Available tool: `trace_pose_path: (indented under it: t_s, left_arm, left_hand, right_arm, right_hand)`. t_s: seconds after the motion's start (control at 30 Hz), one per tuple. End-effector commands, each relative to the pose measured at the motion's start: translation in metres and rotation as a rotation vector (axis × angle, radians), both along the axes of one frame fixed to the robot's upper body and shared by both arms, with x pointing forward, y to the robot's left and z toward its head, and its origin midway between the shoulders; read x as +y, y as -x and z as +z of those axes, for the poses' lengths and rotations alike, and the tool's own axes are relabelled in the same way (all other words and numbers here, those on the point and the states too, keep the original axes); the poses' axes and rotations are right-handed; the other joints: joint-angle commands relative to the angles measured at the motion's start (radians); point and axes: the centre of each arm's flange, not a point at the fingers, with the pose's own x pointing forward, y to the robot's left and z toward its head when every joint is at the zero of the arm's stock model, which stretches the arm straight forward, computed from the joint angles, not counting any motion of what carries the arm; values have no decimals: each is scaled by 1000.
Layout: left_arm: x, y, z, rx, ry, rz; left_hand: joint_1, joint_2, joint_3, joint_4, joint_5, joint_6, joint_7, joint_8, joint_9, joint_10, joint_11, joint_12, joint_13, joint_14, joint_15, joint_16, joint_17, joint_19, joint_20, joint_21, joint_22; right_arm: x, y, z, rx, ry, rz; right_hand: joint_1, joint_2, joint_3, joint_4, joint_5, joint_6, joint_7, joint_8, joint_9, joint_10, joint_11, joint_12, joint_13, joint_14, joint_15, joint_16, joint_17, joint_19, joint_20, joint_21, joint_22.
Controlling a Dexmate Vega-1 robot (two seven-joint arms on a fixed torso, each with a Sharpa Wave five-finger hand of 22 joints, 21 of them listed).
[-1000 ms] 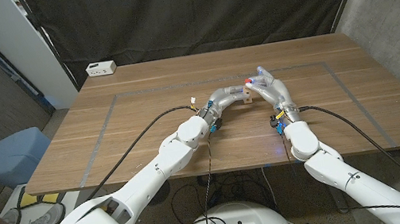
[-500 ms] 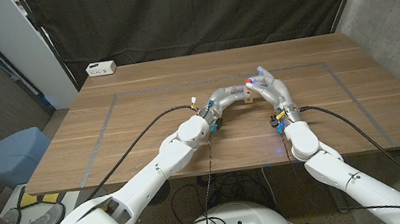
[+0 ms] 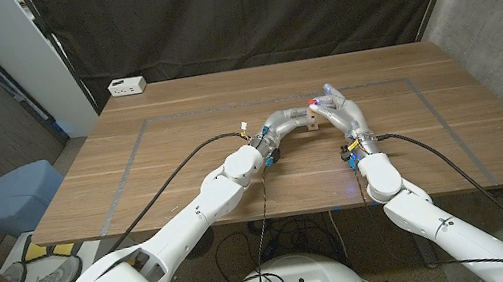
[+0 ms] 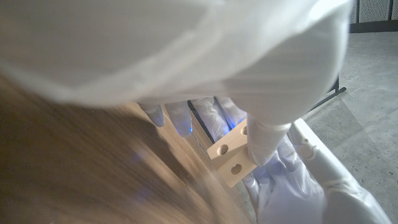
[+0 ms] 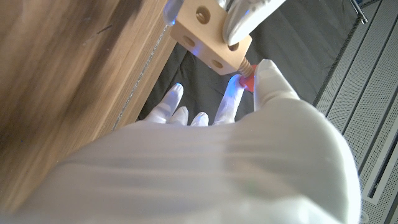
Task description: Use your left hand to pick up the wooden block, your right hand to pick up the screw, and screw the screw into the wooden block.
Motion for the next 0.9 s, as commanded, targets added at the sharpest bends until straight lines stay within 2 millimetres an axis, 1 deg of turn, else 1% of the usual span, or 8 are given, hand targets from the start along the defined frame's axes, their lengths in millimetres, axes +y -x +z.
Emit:
trace_pose_path:
  t_s: [0.03, 0.17, 0.4, 0.47, 0.63, 0.9]
  left_arm:
    - [-1, 0, -1, 5, -1, -1]
    - [-1, 0, -1, 5, -2, 0]
    - [-1, -1, 0, 6, -2, 1]
    - [-1, -1, 0, 6, -2, 2]
    - [-1, -2, 0, 10, -1, 0]
    - [-1, -3, 0, 14, -2, -2]
  left_hand:
    - [3, 11, 2, 5, 5, 38, 30, 8, 1, 6, 0, 3, 27, 10, -57, -1, 1, 4, 1, 8, 3]
    - [3, 12, 2, 5, 5, 37, 30, 8, 1, 5, 1, 3, 27, 11, -58, -1, 1, 4, 1, 8, 3]
    - [3, 11, 1, 5, 5, 38, 30, 8, 1, 6, 1, 3, 28, 11, -58, -1, 0, 5, 1, 8, 3]
    - [3, 12, 2, 5, 5, 38, 32, 8, 1, 6, 1, 3, 28, 11, -57, -1, 1, 5, 1, 8, 3]
    - [4, 12, 2, 5, 6, 38, 31, 8, 1, 6, 1, 2, 28, 10, -57, -1, 1, 5, 1, 8, 3]
    - [3, 13, 1, 6, 6, 37, 30, 8, 1, 6, 1, 2, 29, 14, -57, 0, 1, 6, 4, 9, 3]
  right_arm:
    - [-1, -1, -2, 4, 6, 1]
    - [-1, -1, -3, 3, 10, -1]
    - [-1, -2, -2, 0, 14, -3]
    - [-1, -2, -2, -1, 16, -4]
    - [0, -3, -2, 1, 13, -7]
    - [0, -3, -2, 2, 21, -9]
  right_hand:
    - [6, 6, -3, 1, 6, 9, 2, 4, 3, 1, 0, 5, 2, -1, -57, 1, 2, -8, -20, 6, 3]
    - [6, 6, -3, 1, 6, 9, 1, 4, 3, 1, -4, 5, 2, -2, -57, 1, 2, -8, -20, 7, 3]
    - [6, 6, -4, 1, 6, 9, 1, 3, 2, 1, -1, 5, 2, -3, -56, 1, 2, -9, -20, 6, 3]
    - [6, 6, -5, 1, 6, 8, 1, 3, 2, 0, -4, 5, 2, -3, -56, 1, 2, -9, -19, 6, 3]
    - [7, 7, -5, 0, 6, 8, 0, 3, 2, 0, -2, 5, 2, -3, -57, 1, 2, -9, -19, 6, 3]
    - [6, 5, -6, 0, 6, 6, 0, 2, 2, -3, -4, 4, 2, -7, -55, 0, 2, -12, -17, 6, 3]
